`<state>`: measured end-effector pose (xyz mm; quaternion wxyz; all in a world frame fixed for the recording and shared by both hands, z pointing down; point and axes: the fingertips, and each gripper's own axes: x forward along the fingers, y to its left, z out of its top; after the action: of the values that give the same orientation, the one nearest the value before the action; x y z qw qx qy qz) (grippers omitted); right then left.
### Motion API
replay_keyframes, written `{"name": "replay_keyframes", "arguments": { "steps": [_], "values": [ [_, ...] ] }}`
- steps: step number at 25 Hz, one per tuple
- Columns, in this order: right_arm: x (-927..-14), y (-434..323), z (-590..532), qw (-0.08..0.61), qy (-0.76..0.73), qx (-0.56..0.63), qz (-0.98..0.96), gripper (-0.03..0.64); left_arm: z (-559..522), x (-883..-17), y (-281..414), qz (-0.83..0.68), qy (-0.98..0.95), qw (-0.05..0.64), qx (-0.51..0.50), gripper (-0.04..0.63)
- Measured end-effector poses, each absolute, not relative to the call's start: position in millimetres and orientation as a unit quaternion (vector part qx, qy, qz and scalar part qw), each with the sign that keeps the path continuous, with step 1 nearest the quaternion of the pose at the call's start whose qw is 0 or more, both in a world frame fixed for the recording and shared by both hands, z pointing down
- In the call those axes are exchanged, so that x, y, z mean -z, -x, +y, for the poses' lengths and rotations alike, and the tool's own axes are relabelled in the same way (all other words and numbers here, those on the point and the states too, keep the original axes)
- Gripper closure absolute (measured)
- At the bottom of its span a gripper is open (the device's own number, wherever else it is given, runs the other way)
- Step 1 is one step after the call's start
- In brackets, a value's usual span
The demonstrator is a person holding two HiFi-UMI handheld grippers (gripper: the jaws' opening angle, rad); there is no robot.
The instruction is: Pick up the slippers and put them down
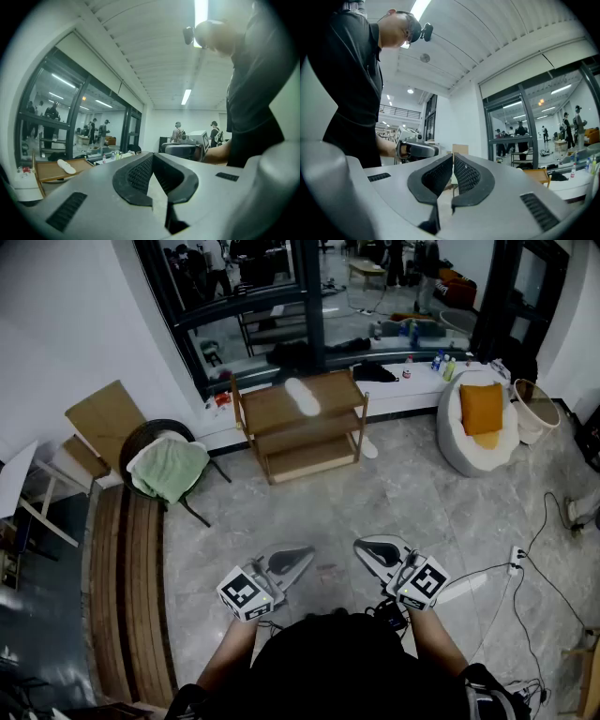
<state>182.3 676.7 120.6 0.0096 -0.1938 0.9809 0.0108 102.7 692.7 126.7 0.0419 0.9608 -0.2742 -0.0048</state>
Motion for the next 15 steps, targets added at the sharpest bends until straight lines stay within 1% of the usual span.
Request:
{"name": "replay_keyframes", "arguments": {
  "steps": [4,8,12,15],
  "values": [
    [-124,-179,685,0.01,0.18,0.002,0.984,0.592,698,-129,-115,-0.271,-0.961,0.057,0.005,0.584],
    [-129,-179,682,0.013,0.169,0.005,0.985,0.592,697,-132,-114,-0.279,-0.959,0.052,-0.005,0.584],
    [-126,-180,679,0.047,0.158,0.009,0.986,0.591,693,-140,-109,-0.301,-0.951,0.063,-0.015,0.584],
    [-128,-173,671,0.043,0.15,0.006,0.988,0.591,687,-147,-106,-0.316,-0.946,0.076,-0.018,0.586]
  ]
}}
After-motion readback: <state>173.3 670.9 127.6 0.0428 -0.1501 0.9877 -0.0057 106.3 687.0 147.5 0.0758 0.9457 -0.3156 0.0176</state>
